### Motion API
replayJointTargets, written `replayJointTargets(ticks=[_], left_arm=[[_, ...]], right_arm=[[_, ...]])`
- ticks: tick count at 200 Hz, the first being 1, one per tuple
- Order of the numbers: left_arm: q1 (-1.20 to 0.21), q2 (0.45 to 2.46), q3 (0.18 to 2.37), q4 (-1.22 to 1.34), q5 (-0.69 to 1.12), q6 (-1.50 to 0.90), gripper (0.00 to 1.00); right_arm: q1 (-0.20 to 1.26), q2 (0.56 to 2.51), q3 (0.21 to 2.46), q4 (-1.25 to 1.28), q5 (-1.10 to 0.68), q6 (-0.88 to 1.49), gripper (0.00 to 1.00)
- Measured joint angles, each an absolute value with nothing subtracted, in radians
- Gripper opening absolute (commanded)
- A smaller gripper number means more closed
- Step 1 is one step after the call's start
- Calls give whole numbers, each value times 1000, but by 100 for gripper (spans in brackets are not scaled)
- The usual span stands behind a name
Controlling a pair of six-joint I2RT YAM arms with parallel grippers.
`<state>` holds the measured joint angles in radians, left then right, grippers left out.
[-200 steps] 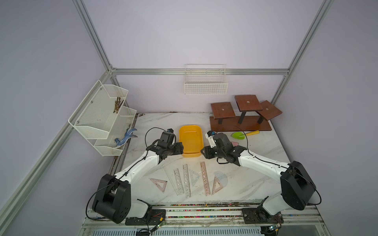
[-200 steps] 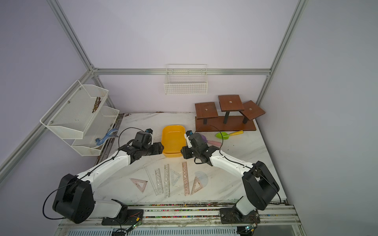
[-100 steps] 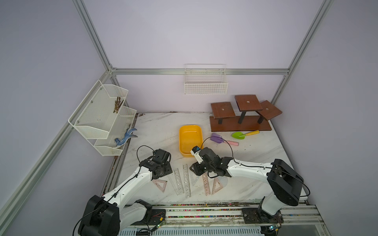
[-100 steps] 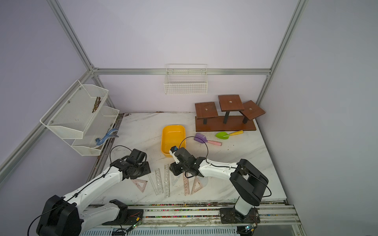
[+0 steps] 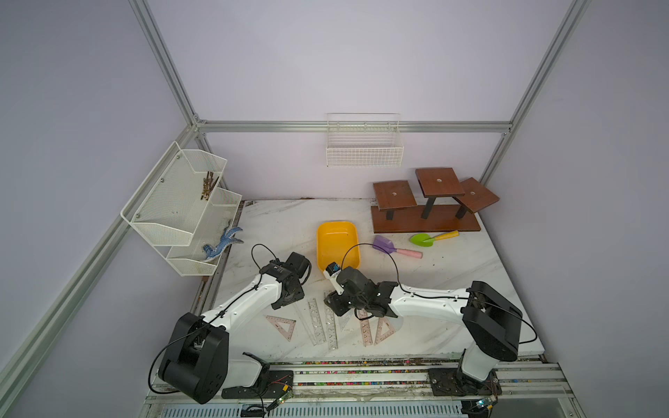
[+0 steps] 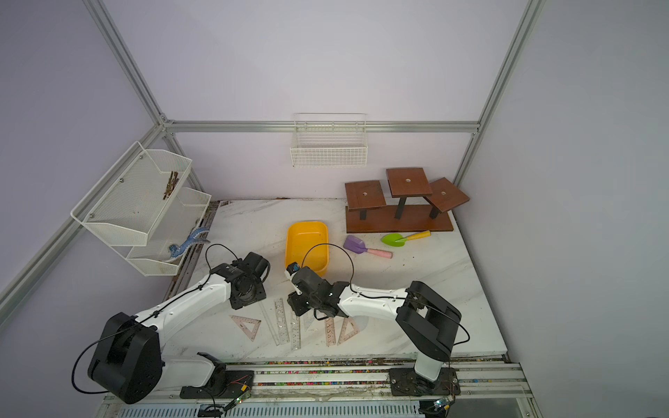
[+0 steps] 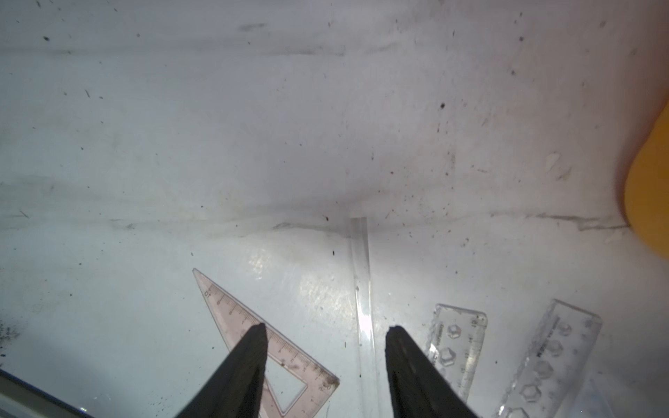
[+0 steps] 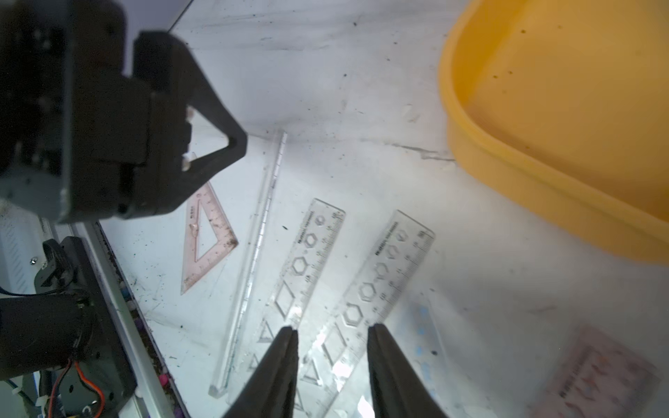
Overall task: Put the scattered rulers into the storage box
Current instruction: Pick up the ruler from the center of the board.
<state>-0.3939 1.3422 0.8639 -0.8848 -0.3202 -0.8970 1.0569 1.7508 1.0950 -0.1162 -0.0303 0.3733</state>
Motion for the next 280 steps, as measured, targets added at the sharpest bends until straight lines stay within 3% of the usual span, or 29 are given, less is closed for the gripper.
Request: replayJointTargets(ticks=[64, 157, 222, 253, 280], left_arm=[[-129, 1299, 868, -890, -292, -812, 57], [-118, 1211, 867, -892, -252, -758, 62], [-118, 1209, 867, -892, -245, -748, 62], [-118, 1206, 867, -891, -245, -744, 63], [-113, 1196, 867, -881, -245, -740, 63]], right_arm=[[1223, 2006, 1378, -234, 99, 369, 39], [1247, 2168, 1586, -414, 193, 358, 38], [1253, 2225, 1646, -458, 194, 359, 31], [1253, 2255, 1689, -490, 199, 369, 14], [1253, 2283, 1747, -538, 214, 386, 7]])
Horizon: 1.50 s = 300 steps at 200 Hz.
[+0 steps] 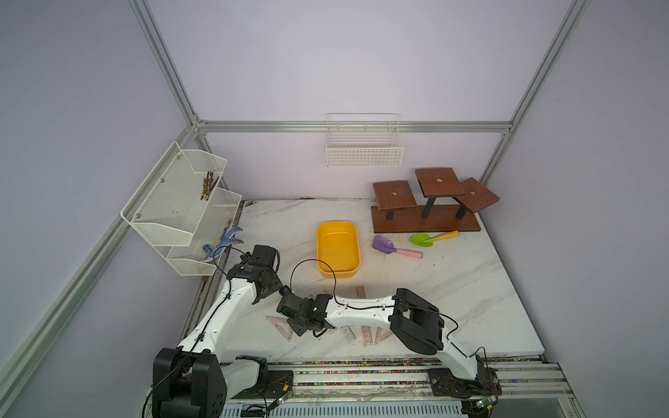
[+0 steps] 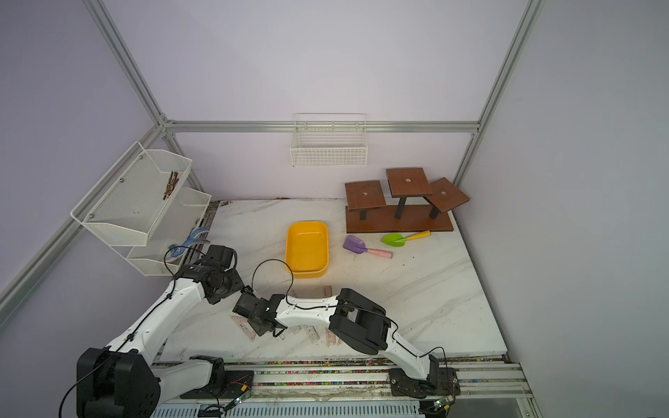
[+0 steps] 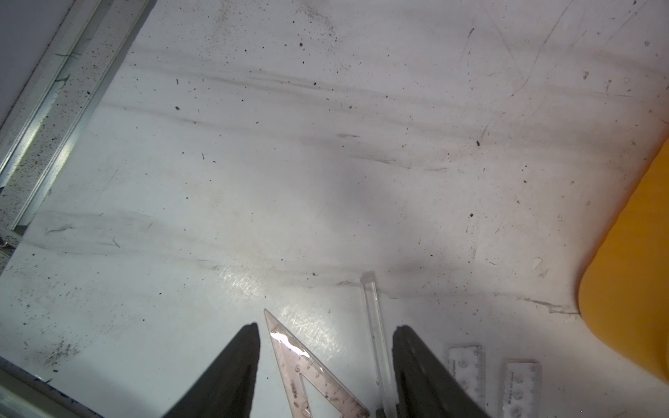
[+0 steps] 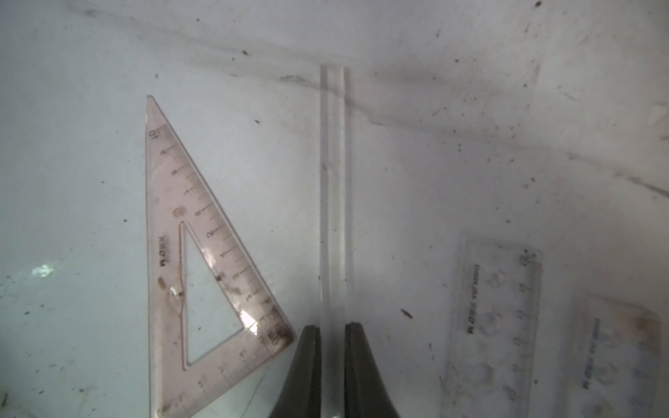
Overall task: Put the scattered rulers into the storage box
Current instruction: Pick up the ruler from the center of the board, then place the ruler in the storage box.
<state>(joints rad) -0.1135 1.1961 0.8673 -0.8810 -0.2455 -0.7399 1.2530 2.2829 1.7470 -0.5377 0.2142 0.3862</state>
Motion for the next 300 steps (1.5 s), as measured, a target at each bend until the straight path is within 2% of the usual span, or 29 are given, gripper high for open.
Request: replayJointTargets(ticks=[31, 89, 151, 188, 222, 250, 300], left_arm=[[-113, 1196, 867, -881, -238, -738, 63], [-112, 1196, 882, -847, -207, -699, 63], [-112, 1239, 937, -701, -8, -607, 65], [-112, 1343, 980, -608, 102, -580, 65], [-112, 1414, 1004, -561, 147, -577, 66], [-112, 1456, 1011, -540, 162, -571, 67], [-123, 1449, 1011, -533, 169, -544, 68]], right_arm=[[1253, 2284, 1750, -551, 229, 400, 0], [1223, 2246, 1748, -603, 246, 432, 0], [941, 2099, 1824, -467, 239, 411, 0], [782, 2196, 1998, -400, 235, 414, 0], [736, 2363, 2147, -383, 210, 441, 0], [740, 2430, 2144, -396, 184, 464, 0], [743, 2433, 2040, -374, 133, 500, 0]])
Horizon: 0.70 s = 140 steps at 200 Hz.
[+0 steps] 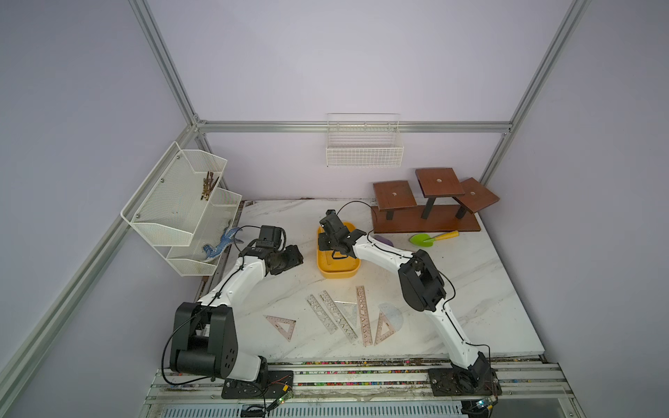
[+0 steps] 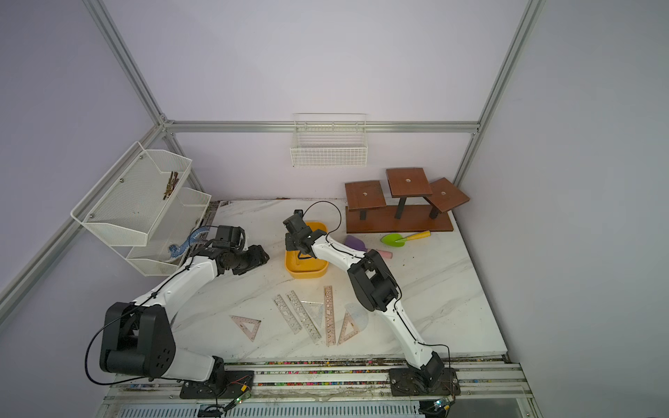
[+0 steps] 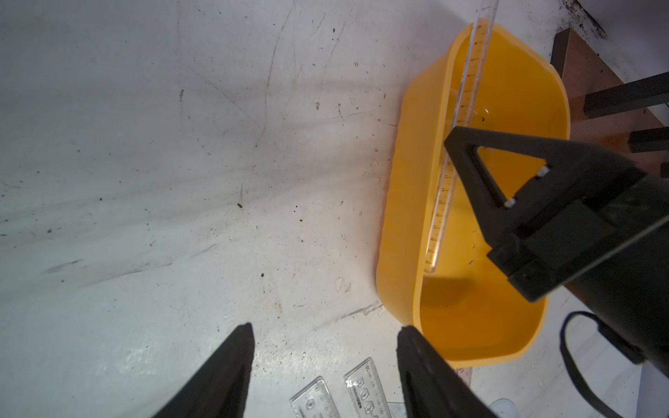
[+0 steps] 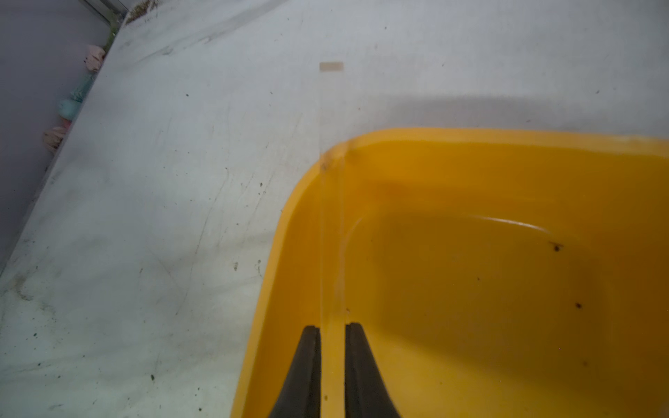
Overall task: Put the scattered rulers into the storage box
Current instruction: Place the ruler in the storage box.
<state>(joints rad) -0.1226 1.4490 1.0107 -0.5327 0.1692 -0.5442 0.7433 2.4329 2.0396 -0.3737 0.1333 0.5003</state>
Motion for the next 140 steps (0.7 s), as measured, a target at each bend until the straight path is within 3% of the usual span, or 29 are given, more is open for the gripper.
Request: replayJointTargets(ticks=[56, 140], left_arm=[[-179, 1334, 1011, -514, 153, -509, 70], [-179, 1330, 999, -512, 151, -505, 71]], right_arm=[[743, 2429, 2003, -328, 99, 518, 0], [743, 2423, 1996, -331, 107, 520, 0]])
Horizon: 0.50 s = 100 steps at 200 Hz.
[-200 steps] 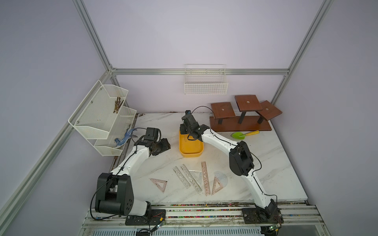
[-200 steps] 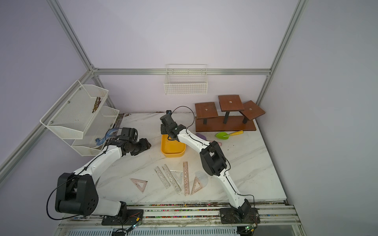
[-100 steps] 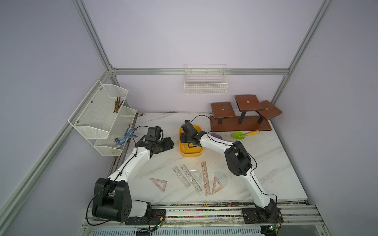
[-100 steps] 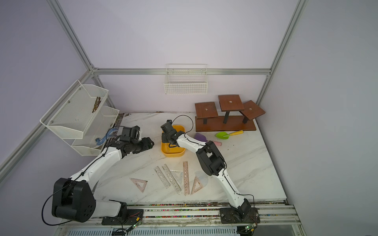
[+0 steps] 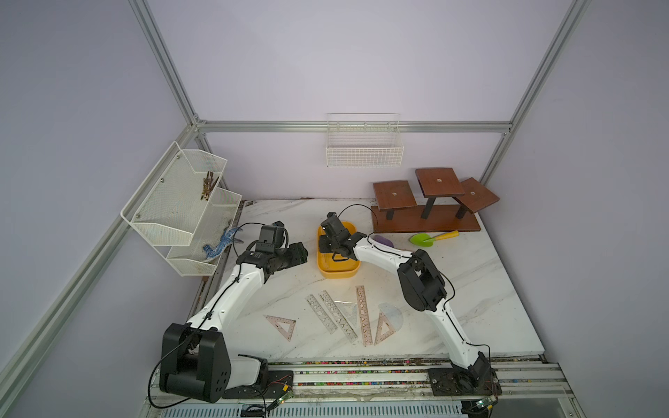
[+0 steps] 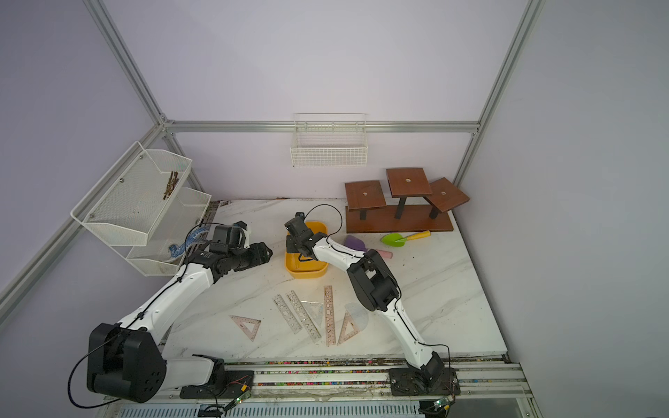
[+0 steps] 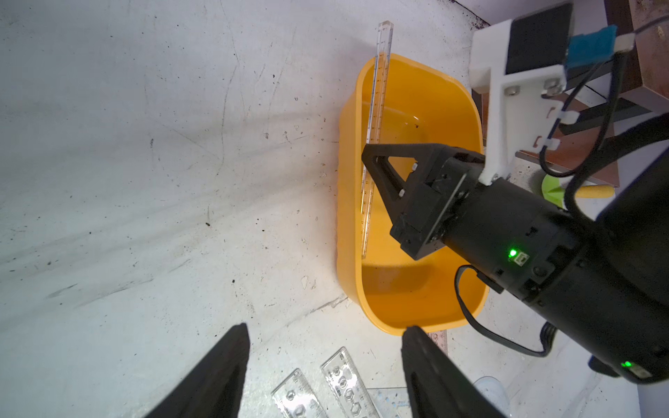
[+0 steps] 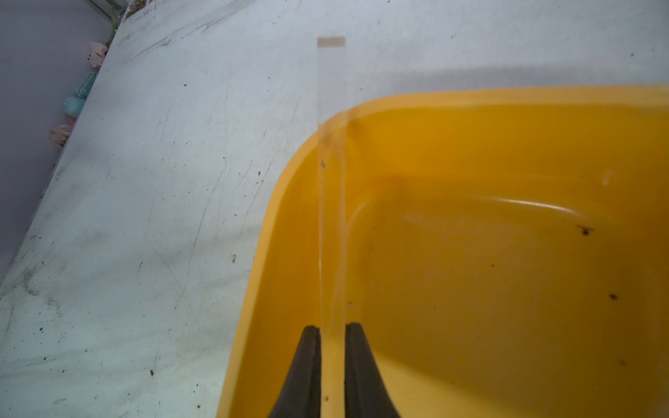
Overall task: Put the scattered rulers into the storage box
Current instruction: Place the ruler in the storage box.
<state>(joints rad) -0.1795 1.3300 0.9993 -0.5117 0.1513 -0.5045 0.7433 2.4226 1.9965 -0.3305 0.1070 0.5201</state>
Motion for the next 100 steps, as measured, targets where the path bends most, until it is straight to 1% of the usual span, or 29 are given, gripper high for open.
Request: replayJointTargets(ticks=[54, 100], left_arm=[[-180, 1330, 999, -511, 154, -505, 70], [-180, 1330, 998, -511, 157, -507, 70]], right_arm=[[743, 2358, 1982, -419, 142, 518, 0], [743, 2284, 1924, -440, 144, 516, 0]])
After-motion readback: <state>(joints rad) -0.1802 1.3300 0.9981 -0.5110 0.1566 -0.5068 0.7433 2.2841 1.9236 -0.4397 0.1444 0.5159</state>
